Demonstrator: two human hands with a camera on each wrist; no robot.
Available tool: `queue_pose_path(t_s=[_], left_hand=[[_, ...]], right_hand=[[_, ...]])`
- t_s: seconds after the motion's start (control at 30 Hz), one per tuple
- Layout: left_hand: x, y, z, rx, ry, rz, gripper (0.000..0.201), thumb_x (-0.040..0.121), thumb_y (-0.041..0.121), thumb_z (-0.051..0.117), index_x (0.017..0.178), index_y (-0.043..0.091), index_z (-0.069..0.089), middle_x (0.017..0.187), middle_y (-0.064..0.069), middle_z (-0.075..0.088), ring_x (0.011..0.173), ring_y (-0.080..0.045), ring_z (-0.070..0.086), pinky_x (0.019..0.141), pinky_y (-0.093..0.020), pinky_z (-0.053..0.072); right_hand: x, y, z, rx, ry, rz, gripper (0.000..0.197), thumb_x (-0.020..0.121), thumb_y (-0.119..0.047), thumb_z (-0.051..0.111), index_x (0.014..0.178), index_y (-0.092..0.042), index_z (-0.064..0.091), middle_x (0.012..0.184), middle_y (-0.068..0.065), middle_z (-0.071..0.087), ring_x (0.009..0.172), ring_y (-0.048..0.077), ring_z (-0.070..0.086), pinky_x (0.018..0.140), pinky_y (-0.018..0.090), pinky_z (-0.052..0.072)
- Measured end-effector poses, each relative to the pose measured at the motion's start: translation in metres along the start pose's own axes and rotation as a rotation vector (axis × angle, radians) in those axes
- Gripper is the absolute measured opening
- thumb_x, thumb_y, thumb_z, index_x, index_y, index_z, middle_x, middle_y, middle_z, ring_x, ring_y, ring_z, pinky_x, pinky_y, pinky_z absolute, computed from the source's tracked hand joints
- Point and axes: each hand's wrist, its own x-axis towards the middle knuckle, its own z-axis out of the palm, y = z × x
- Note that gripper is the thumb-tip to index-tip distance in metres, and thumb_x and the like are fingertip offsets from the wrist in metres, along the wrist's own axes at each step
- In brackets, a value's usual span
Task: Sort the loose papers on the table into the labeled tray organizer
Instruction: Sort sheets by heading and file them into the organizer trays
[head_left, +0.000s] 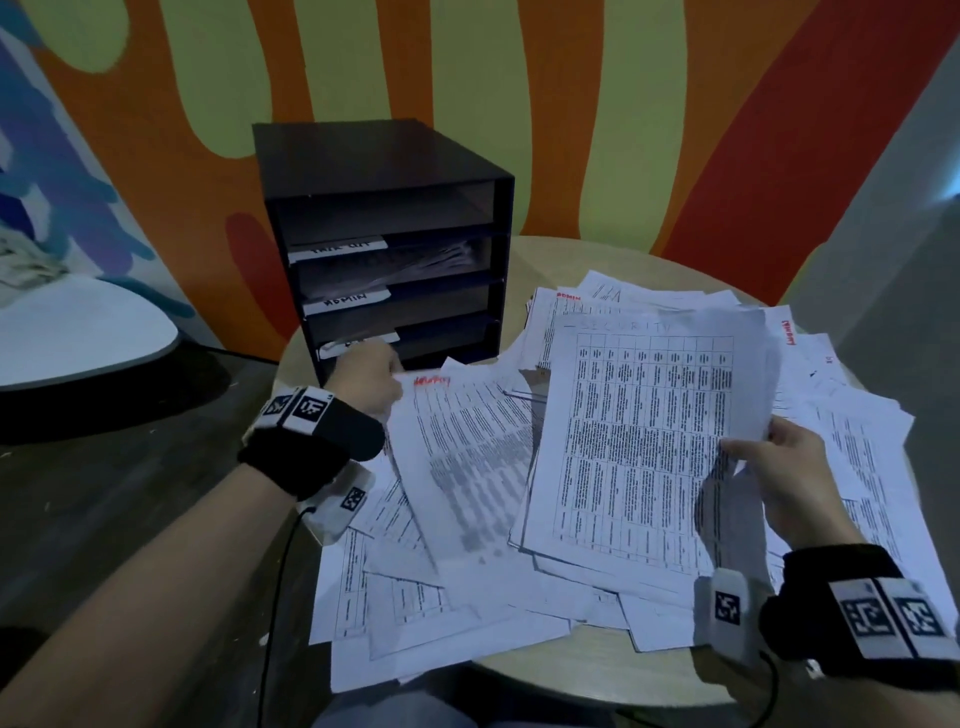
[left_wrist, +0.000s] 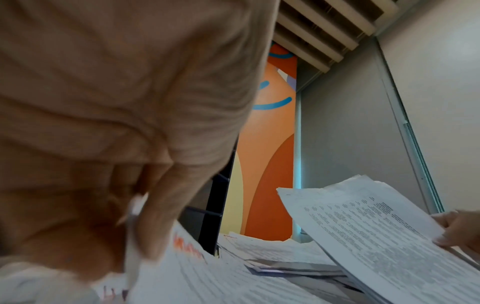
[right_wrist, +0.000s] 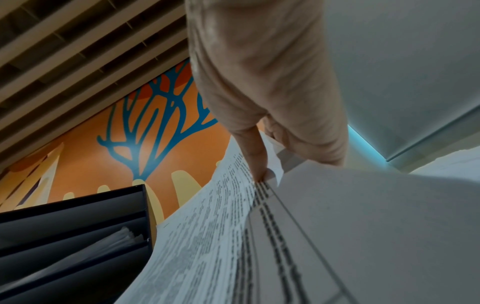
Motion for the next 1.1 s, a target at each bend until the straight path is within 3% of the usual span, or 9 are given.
queue_pose_path(t_s=[0.1,0.17,0.27,0.37,0.47,0.63,0.77,0.93,1.1], left_hand=[[0.004,0.01,-0.008,-0.323,0.292,0.128,0.008,0.092,0.011,0.057,0.094,0.005,0.063,0.074,-0.004,0.057,0.065,-0.02,0.054,0.057,-0.026,0.04],[0.001,0.018,-0.008,-0.592,0.315,0.118,0.015,0.092,0.015,0.062,0.104,0.009,0.057,0.086,-0.001,0.058,0.075,-0.017,0.056,0.066,-0.028,0.044],[-0.007,0.02,0.003,-0.742,-0.075,0.004,0.041,0.086,0.009,0.071,0.12,0.012,0.049,0.101,-0.004,0.062,0.09,-0.022,0.064,0.075,-0.034,0.054],[-0.01,0.011,0.018,-0.312,-0.308,-0.039,0.024,0.084,0.004,0.068,0.102,0.01,0.055,0.095,-0.008,0.064,0.081,-0.023,0.063,0.071,-0.035,0.054],[-0.019,0.019,0.014,-0.23,-0.113,0.008,0.013,0.091,0.006,0.058,0.079,0.009,0.052,0.074,-0.008,0.05,0.064,-0.022,0.047,0.054,-0.028,0.034],[-0.035,0.043,-0.052,-0.63,0.32,0.197,0.017,0.095,0.017,0.057,0.083,0.006,0.062,0.079,-0.019,0.061,0.067,-0.02,0.055,0.058,-0.032,0.046],[-0.039,0.062,-0.089,-0.929,0.378,0.348,0.019,0.094,0.007,0.06,0.097,0.025,0.063,0.097,0.008,0.067,0.082,0.001,0.067,0.073,-0.018,0.056],[-0.003,0.077,-0.044,-0.898,0.197,0.126,0.042,0.08,0.027,0.075,0.115,0.007,0.063,0.111,-0.006,0.07,0.097,-0.017,0.07,0.084,-0.043,0.058],[0.001,0.106,0.022,-0.957,-0.028,0.057,0.024,0.093,0.016,0.062,0.114,0.004,0.065,0.106,-0.007,0.07,0.096,-0.022,0.068,0.082,-0.034,0.057]], right_hand=[[0.0,0.001,0.001,0.014,-0.004,0.003,0.024,0.084,0.011,0.061,0.106,0.001,0.061,0.102,0.022,0.062,0.089,0.034,0.057,0.077,0.049,0.052],[-0.001,0.001,0.003,0.008,-0.008,0.002,0.022,0.084,0.011,0.061,0.102,-0.001,0.06,0.102,0.021,0.061,0.089,0.034,0.056,0.079,0.052,0.053],[-0.003,-0.001,0.005,0.016,-0.015,0.012,0.022,0.083,0.012,0.061,0.101,0.0,0.061,0.098,0.02,0.061,0.086,0.036,0.056,0.082,0.063,0.051],[-0.005,-0.001,0.004,0.015,-0.019,0.003,0.025,0.083,0.012,0.059,0.106,0.002,0.061,0.099,0.02,0.062,0.086,0.035,0.057,0.078,0.054,0.054],[-0.005,0.0,0.002,0.0,-0.014,-0.027,0.02,0.083,0.012,0.058,0.102,0.005,0.062,0.095,0.019,0.061,0.08,0.029,0.055,0.068,0.038,0.048],[-0.004,0.001,0.0,0.016,0.013,-0.004,0.022,0.083,0.013,0.057,0.099,-0.001,0.062,0.094,0.018,0.062,0.083,0.028,0.055,0.07,0.035,0.045],[-0.002,0.002,-0.001,0.003,0.026,0.0,0.015,0.082,0.011,0.058,0.095,0.006,0.062,0.088,0.018,0.06,0.077,0.027,0.053,0.067,0.036,0.044],[-0.008,-0.011,0.003,0.078,-0.013,-0.01,0.02,0.083,0.011,0.055,0.094,-0.001,0.066,0.092,0.022,0.067,0.084,0.032,0.061,0.071,0.042,0.046],[-0.023,-0.031,0.004,0.169,-0.166,-0.053,0.023,0.086,0.008,0.054,0.102,-0.001,0.068,0.096,0.017,0.073,0.086,0.034,0.068,0.067,0.036,0.05]])
